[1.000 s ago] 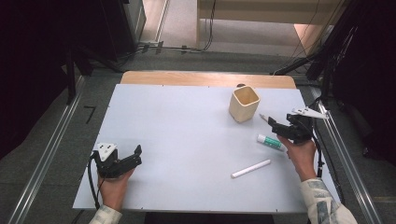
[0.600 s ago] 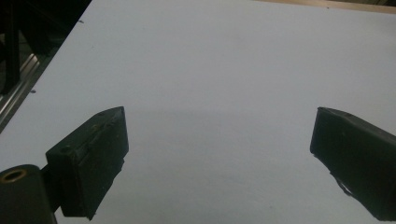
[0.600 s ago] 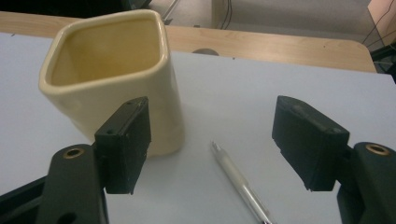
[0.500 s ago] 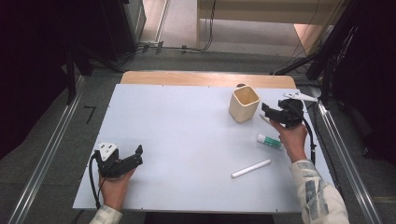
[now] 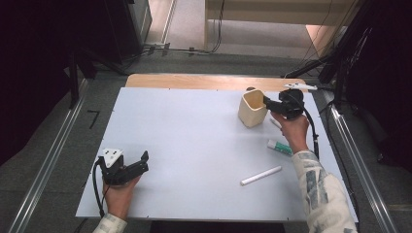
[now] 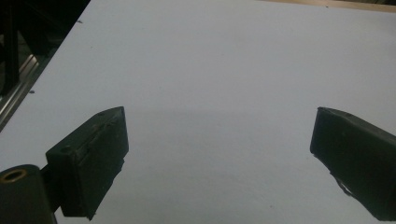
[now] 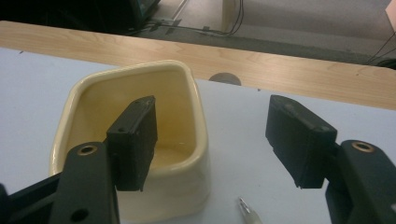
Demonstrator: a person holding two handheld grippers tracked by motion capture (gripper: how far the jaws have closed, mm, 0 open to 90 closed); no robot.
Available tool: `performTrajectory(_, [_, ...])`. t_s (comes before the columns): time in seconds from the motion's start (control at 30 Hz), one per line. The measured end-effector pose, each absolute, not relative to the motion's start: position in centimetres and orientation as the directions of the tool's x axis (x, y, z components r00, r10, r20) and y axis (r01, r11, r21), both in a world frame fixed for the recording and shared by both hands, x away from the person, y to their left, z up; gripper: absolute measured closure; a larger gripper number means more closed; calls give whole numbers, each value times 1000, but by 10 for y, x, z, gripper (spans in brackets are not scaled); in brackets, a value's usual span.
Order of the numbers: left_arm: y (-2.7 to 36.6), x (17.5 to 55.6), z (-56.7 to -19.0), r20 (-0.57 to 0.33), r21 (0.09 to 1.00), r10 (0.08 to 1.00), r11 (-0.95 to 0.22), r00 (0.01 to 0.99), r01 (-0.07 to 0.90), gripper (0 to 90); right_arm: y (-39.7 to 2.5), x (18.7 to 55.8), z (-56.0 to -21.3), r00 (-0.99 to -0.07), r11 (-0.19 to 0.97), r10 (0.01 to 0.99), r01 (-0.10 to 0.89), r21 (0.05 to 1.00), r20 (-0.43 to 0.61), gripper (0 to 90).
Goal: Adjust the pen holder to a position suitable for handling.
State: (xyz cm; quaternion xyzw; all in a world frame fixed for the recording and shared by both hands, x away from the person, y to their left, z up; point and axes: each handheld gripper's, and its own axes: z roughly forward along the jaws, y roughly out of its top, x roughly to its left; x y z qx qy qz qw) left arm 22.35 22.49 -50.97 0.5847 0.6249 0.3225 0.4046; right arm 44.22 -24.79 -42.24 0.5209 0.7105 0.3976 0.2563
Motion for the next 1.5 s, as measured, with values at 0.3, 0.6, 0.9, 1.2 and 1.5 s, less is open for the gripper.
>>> performTrajectory(0.3, [225, 224, -510, -132, 877, 991, 110, 14, 468, 52, -232, 468, -435, -338, 195, 940, 616, 763, 33, 499])
performTrajectory(0.6, [225, 224, -511, -134, 874, 991, 111, 14, 473, 52, -225, 481, -439, -344, 227, 939, 673, 704, 26, 759])
performTrajectory(0.9, [226, 223, -510, -133, 875, 991, 111, 13, 472, 52, -223, 479, -437, -332, 244, 943, 682, 690, -6, 808])
performTrajectory(1.2, [223, 225, -511, -129, 871, 991, 105, 18, 479, 52, -185, 446, -436, -450, 356, 893, 668, 653, -26, 814])
performTrajectory(1.5, [223, 224, -511, -127, 872, 992, 104, 17, 479, 52, -135, 376, -440, -539, 427, 842, 628, 651, -32, 814])
